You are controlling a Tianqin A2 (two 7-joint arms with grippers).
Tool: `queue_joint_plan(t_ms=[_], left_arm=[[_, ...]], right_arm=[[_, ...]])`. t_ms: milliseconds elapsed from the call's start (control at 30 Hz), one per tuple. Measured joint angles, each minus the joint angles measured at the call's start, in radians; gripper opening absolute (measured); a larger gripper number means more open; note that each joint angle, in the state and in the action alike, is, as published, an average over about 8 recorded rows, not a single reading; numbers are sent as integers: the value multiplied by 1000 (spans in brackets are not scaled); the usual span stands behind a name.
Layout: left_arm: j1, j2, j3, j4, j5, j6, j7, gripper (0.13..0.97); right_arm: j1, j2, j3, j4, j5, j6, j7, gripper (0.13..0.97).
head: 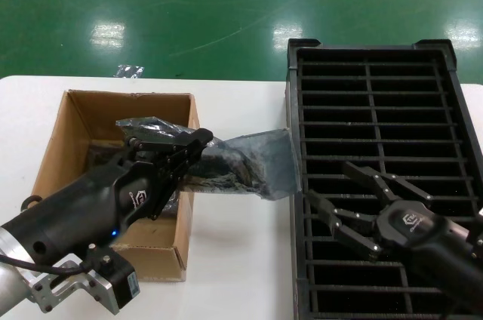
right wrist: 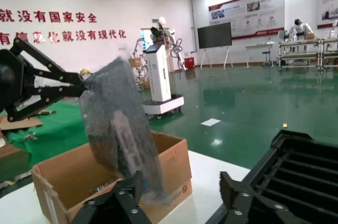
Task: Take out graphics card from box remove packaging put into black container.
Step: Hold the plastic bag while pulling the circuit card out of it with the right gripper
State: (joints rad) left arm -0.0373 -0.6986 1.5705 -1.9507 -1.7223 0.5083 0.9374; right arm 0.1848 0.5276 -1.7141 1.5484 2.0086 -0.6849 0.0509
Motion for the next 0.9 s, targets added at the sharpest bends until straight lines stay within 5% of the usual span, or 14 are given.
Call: queue_joint_plan(t_ms=[500,900], left_arm=[[0,0,0,0,0,0,0,139],[0,0,0,0,0,0,0,139]], right_arm=[[61,-22,-29,22,-12,7,19,289],[16,8,-9,77,2,-9,16,177]])
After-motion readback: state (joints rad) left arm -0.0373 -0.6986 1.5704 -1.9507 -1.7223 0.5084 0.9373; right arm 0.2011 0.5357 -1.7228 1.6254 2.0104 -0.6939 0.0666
